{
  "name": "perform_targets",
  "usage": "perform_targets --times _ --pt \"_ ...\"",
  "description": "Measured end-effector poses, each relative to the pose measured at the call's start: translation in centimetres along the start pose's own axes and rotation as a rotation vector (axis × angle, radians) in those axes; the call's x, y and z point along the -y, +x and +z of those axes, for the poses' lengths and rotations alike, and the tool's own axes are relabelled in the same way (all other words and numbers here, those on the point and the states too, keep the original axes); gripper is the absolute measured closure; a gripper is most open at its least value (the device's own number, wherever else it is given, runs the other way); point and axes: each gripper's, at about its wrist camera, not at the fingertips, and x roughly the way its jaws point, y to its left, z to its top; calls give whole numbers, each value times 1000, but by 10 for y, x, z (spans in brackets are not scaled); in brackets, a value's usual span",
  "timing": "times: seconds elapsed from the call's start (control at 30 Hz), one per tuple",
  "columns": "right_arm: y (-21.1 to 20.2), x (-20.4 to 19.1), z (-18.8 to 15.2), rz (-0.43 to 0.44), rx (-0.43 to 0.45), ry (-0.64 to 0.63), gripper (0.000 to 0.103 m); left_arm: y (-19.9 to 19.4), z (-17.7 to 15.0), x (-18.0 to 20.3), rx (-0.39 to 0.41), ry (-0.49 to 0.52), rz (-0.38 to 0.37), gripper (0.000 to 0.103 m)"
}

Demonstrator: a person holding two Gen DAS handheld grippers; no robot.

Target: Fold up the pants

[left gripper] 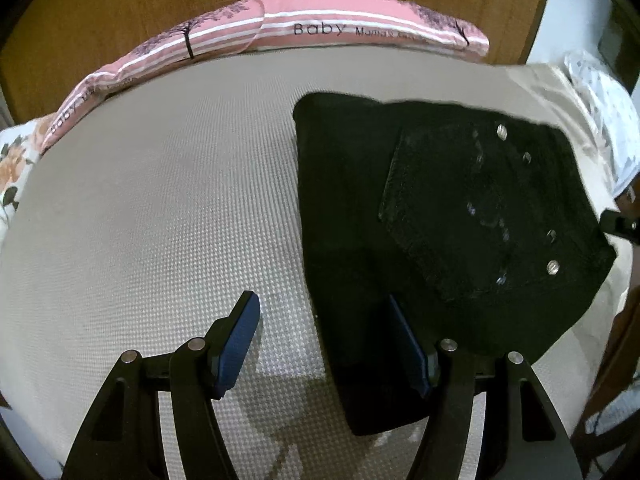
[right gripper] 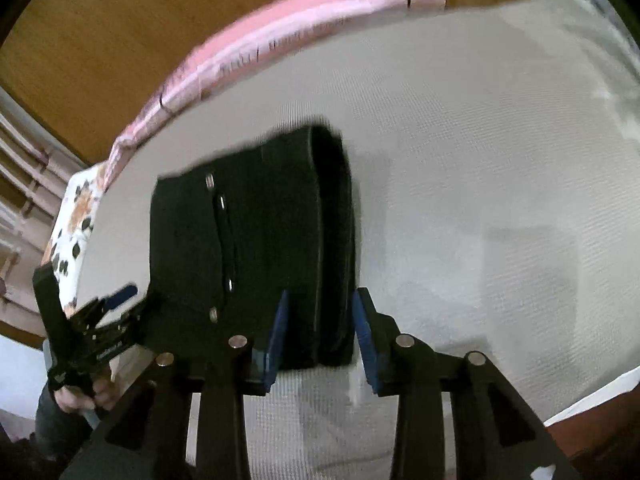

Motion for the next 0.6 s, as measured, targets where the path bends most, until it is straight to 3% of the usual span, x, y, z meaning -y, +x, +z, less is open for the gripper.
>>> perform_targets --times 0.17,0.37,0.5,0.6 --pt "-14 -24 31 14 92 -68 72 -16 11 -4 77 -43 -14 37" --pt "22 -54 65 4 73 -117 80 -22 17 6 117 -2 -62 37" --pt "51 -54 71 -73 52 -131 84 -4 14 17 39 49 -84 37" --pt "60 -47 72 -79 43 -123 86 17 8 21 -24 54 -77 37"
